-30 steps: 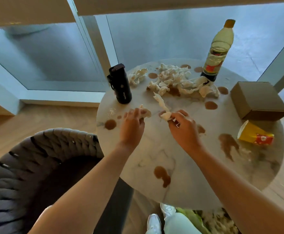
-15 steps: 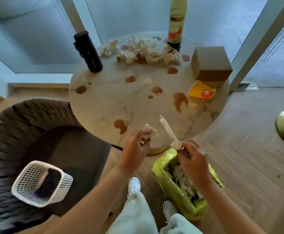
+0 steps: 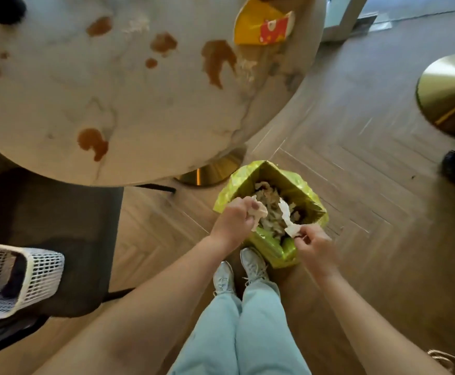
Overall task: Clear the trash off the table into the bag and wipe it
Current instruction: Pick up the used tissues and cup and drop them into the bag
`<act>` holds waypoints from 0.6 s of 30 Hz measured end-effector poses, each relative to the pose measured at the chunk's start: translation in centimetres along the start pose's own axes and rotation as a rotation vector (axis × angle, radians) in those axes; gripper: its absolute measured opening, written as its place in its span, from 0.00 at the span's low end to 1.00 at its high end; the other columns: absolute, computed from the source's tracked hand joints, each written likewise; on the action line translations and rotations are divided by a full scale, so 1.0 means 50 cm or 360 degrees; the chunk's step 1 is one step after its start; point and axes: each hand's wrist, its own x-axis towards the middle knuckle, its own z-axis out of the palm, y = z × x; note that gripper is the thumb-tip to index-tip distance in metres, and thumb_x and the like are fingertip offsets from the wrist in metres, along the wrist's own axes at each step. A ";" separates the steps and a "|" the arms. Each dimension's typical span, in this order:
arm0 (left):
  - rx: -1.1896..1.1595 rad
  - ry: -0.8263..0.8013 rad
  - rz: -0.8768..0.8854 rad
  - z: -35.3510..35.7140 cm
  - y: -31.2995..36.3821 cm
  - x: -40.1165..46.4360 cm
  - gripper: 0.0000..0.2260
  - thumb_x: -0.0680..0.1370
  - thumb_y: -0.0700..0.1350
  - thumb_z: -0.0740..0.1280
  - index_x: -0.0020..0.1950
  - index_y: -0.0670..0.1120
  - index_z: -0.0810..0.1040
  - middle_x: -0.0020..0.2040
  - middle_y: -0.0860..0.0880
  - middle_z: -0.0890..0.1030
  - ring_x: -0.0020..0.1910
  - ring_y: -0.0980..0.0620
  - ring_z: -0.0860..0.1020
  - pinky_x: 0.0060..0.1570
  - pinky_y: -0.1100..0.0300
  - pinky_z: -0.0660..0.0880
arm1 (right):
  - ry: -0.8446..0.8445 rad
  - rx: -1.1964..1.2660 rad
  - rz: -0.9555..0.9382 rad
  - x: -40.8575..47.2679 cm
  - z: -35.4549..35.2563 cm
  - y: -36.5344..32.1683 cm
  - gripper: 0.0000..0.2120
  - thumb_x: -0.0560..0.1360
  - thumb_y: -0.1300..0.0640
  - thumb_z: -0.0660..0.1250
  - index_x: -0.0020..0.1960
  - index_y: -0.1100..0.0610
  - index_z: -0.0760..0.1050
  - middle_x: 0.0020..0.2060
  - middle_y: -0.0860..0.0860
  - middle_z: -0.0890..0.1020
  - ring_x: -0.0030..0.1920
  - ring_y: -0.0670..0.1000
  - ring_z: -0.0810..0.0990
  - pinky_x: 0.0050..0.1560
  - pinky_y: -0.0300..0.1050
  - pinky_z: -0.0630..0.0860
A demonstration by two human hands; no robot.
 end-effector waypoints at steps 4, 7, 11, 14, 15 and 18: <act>0.0060 -0.0177 -0.0045 0.111 -0.058 0.099 0.13 0.75 0.36 0.63 0.60 0.43 0.75 0.55 0.40 0.75 0.53 0.43 0.75 0.54 0.55 0.72 | -0.0197 -0.0175 0.0268 0.080 0.090 0.110 0.05 0.73 0.65 0.61 0.44 0.62 0.76 0.42 0.55 0.76 0.43 0.55 0.74 0.40 0.42 0.65; 0.0074 -0.0376 -0.0057 0.169 -0.096 0.147 0.14 0.76 0.37 0.63 0.61 0.46 0.75 0.58 0.42 0.74 0.57 0.45 0.74 0.55 0.60 0.69 | -0.0435 -0.0238 0.0426 0.134 0.133 0.159 0.13 0.72 0.68 0.57 0.53 0.60 0.74 0.54 0.57 0.74 0.50 0.54 0.73 0.46 0.44 0.69; 0.0122 -0.0457 -0.0113 0.175 -0.107 0.137 0.14 0.77 0.37 0.61 0.62 0.45 0.74 0.60 0.44 0.75 0.59 0.48 0.74 0.57 0.62 0.68 | -0.0773 -0.0234 0.0640 0.139 0.125 0.172 0.30 0.71 0.72 0.53 0.72 0.56 0.62 0.69 0.56 0.64 0.65 0.58 0.68 0.56 0.49 0.73; 0.0089 -0.0500 -0.0142 0.136 -0.084 0.100 0.14 0.77 0.38 0.61 0.62 0.46 0.74 0.61 0.45 0.75 0.59 0.48 0.75 0.60 0.56 0.71 | -0.0687 -0.0210 0.0693 0.111 0.082 0.145 0.31 0.71 0.72 0.53 0.72 0.54 0.62 0.70 0.55 0.64 0.64 0.58 0.70 0.51 0.48 0.75; 0.0075 -0.0489 -0.0150 0.117 -0.070 0.087 0.14 0.77 0.38 0.61 0.62 0.45 0.74 0.62 0.45 0.75 0.59 0.48 0.75 0.60 0.56 0.71 | -0.0637 -0.0176 0.0711 0.102 0.064 0.128 0.30 0.71 0.71 0.53 0.71 0.54 0.62 0.69 0.55 0.65 0.62 0.58 0.71 0.49 0.48 0.75; 0.0007 -0.0420 -0.0129 0.049 -0.009 0.056 0.14 0.78 0.37 0.62 0.63 0.43 0.73 0.61 0.45 0.76 0.59 0.50 0.75 0.59 0.62 0.69 | -0.0468 0.0009 0.0671 0.089 0.008 0.061 0.27 0.73 0.71 0.54 0.69 0.56 0.65 0.67 0.55 0.69 0.63 0.56 0.71 0.56 0.49 0.74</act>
